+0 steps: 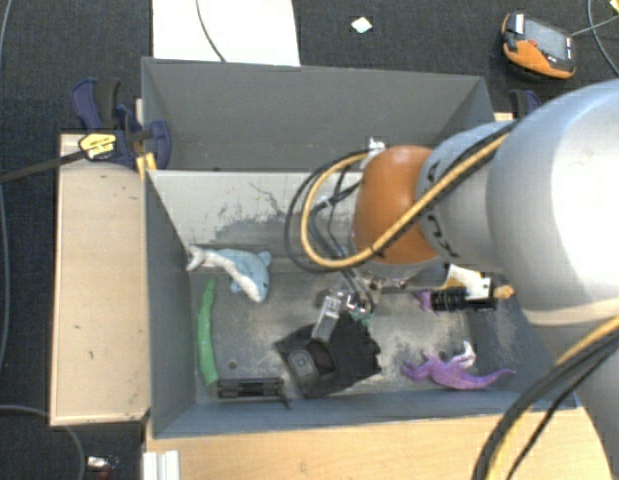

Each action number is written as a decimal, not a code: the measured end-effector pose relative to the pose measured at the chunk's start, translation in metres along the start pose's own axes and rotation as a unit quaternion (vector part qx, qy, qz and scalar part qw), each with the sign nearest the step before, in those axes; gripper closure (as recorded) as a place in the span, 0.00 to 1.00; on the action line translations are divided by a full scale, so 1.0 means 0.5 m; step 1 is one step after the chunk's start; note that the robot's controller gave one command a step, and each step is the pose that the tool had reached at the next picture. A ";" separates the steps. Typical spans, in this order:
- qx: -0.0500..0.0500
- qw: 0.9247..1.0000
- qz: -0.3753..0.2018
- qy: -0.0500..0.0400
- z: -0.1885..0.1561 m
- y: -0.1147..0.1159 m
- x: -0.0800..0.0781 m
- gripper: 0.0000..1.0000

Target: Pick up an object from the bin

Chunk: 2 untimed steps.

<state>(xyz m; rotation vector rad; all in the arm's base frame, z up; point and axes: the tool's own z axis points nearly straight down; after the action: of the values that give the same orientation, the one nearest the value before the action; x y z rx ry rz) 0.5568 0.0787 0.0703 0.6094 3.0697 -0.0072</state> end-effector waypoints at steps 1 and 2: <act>-0.001 0.999 -0.041 0.004 -0.002 -0.096 -0.031 1.00; -0.001 0.999 -0.041 0.004 -0.002 -0.096 -0.031 1.00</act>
Offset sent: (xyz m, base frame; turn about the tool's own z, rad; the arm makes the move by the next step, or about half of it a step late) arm 0.0000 0.0000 0.0000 0.0000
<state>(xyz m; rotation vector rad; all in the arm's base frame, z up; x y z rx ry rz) 0.5527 0.0284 0.0716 0.4828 3.0999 -0.0011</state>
